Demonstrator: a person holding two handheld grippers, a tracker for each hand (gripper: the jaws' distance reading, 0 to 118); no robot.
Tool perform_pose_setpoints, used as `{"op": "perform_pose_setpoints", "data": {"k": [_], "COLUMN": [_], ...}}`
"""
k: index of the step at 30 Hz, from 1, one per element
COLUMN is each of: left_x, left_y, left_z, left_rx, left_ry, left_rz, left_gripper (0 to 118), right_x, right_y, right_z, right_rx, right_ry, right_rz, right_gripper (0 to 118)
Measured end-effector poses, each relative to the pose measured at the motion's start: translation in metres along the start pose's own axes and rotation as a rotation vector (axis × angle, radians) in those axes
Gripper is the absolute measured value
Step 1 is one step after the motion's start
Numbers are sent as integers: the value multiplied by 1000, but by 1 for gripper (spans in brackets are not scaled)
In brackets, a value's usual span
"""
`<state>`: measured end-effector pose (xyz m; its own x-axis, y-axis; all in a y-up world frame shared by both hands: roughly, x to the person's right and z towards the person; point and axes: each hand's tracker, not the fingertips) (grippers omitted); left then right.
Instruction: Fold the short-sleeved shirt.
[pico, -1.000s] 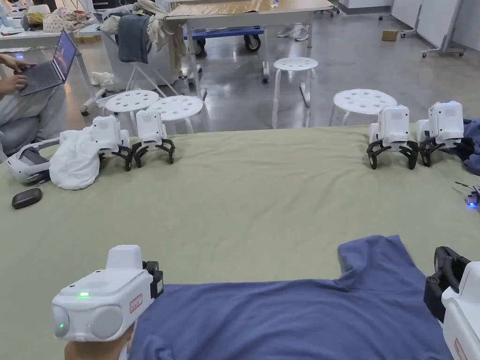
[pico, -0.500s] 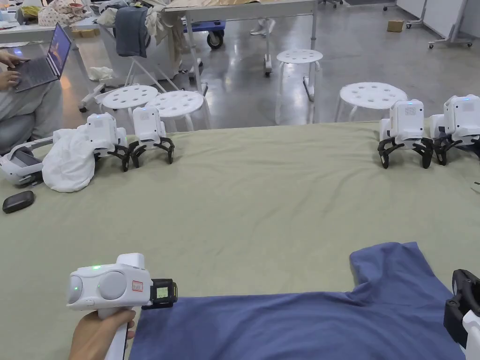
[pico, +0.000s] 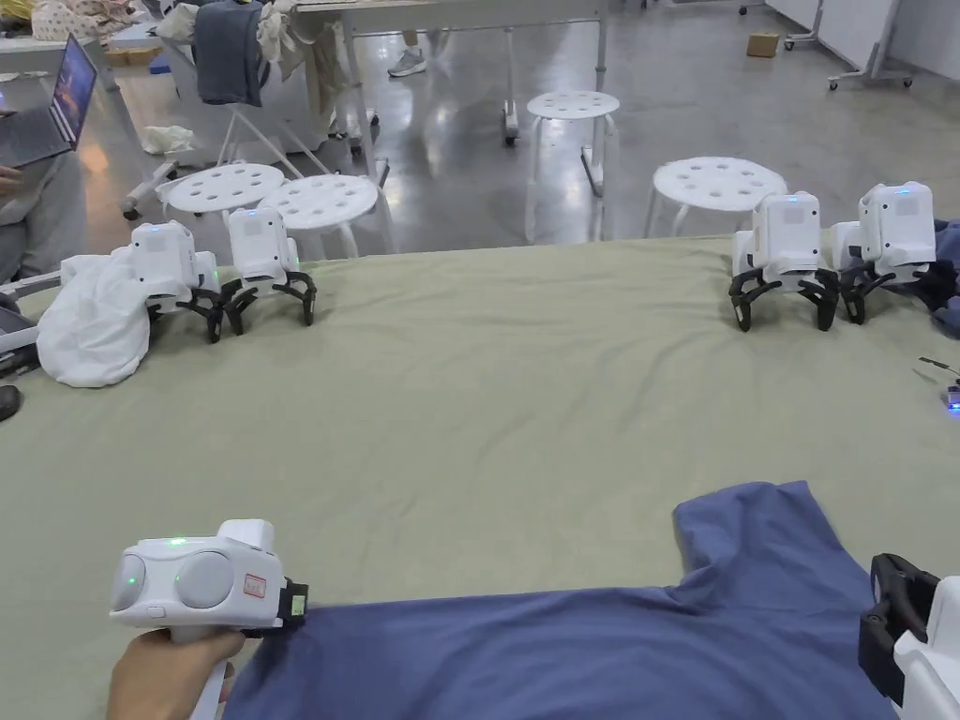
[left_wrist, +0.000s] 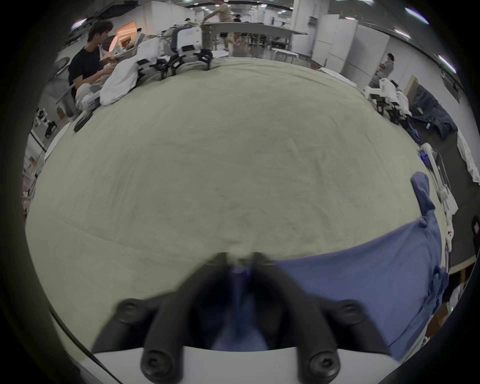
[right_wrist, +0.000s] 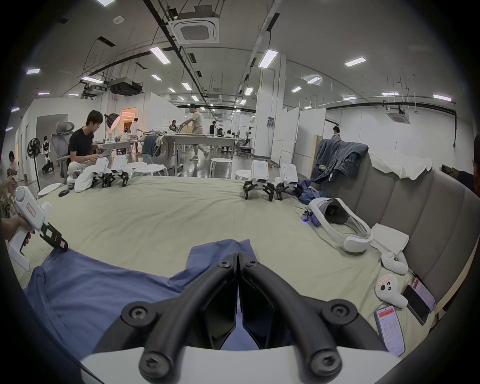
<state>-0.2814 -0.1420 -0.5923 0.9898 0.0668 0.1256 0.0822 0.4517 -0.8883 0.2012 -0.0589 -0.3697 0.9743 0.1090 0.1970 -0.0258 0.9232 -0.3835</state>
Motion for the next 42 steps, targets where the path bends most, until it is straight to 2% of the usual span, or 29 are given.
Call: {"op": "perform_pose_setpoints", "data": {"k": [1,6,12,15,17,18,19,20,21,22,28,36,37,39,40,41,42], "left_x": [1,6,15,15,15,16,16,14,14,15,11,9,10,11,10,10,10], "left_y": [0,-6,-26,-33,-36,-38,-40,-39,-41,-42,-43,-43,-43,-44,-44,-44,-45], "left_z": [0,19,74,89,96,98,100,101,101,102,99,92,92,92,92,92,91], "left_rx": [-9,61,187,213,225,235,235,230,231,231,221,210,211,212,212,210,209], "left_ry": [-40,-6,-46,-57,-61,-62,-63,-70,-72,-71,-75,-74,-74,-73,-75,-77,-76], "left_rz": [-5,-53,-60,-52,-46,-44,-42,-37,-38,-40,-34,-28,-24,-20,-17,-15,-13], "left_gripper": [1,0,0,0,0,0,0,0,0,0,0,0,0,0,0,0,0], "right_x": [2,12,22,23,26,26,28,29,29,28,35,38,36,33,33,33,30], "right_y": [2,22,37,34,31,29,26,24,23,20,2,-18,-21,-22,-21,-18,-16], "right_z": [-5,-57,-141,-178,-200,-209,-214,-222,-228,-233,-247,-232,-233,-228,-225,-223,-218], "right_rx": [-5,-54,-191,-266,-352,-380,-384,-412,-441,-462,-523,-565,-584,-555,-549,-561,-558], "right_ry": [9,52,98,101,112,116,109,97,101,102,80,77,77,50,83,127,110], "right_rz": [-9,-31,-124,-111,-146,-172,-214,-207,-188,-167,-193,-188,-168,-123,-133,-150,-145], "right_gripper": [4,4,4,4,7,16,36,66,82,88,88,86,80,41,17,6,6]}}
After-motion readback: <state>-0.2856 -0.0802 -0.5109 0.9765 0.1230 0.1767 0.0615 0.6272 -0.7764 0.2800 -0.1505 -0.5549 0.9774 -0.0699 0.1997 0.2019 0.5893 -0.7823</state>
